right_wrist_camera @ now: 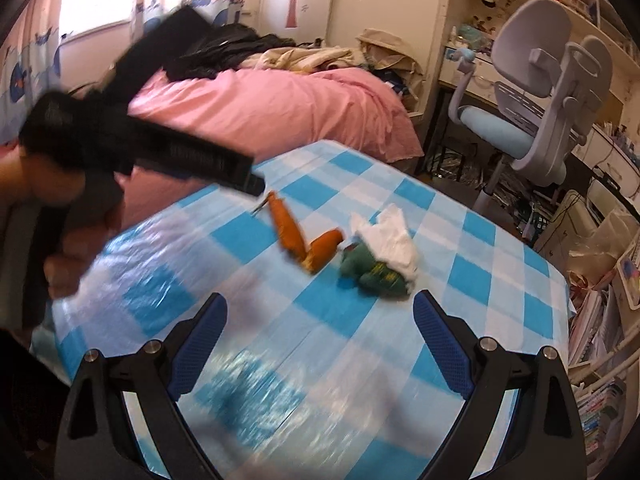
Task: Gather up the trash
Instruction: 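Lower left tool toward long sausage while right tool reaches the white tissue, then close left tool on the long orange sausage while right tool closes on the tissue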
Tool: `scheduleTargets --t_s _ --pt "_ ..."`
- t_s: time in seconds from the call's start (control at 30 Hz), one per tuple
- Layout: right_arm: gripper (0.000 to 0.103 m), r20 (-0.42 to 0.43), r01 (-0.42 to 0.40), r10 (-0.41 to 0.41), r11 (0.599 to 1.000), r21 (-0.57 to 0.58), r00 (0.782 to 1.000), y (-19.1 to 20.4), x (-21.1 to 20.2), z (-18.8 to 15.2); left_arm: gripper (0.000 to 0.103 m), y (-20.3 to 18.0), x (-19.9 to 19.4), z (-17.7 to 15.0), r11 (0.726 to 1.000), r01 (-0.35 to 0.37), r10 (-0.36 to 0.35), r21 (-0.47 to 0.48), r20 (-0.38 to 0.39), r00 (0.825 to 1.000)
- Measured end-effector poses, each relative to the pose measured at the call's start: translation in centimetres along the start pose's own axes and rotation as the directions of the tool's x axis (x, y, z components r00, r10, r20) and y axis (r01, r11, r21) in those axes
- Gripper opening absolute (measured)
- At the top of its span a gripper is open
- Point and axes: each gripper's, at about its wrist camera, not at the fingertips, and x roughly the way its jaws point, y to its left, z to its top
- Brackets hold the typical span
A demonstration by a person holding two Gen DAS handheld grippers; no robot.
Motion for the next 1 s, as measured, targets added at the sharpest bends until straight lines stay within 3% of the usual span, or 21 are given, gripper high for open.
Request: scheduleTargets --t_s 0.27,0.43,1.0 --pt "0.082 -0.007 0.029 -0.029 0.999 0.043 1.000 -3.0 3.6 1.6 0.087 -0.8 3.5 1.6 0.999 -0.028 0.029 0.023 -0.049 0.998" --pt "0.079 -0.014 0.037 -0.035 0.994 0.101 0.999 -4.8 5.2 2.2 0.079 -0.4 4.9 2.1 1.000 -0.016 0.017 0.009 -0.081 0.997" --pt "0.076 -0.028 0.008 -0.003 0.980 0.199 1.000 -7.1 8.1 3.2 0.078 -2.4 5.6 2.0 0.997 -0.011 0.018 0.080 -0.084 0.996"
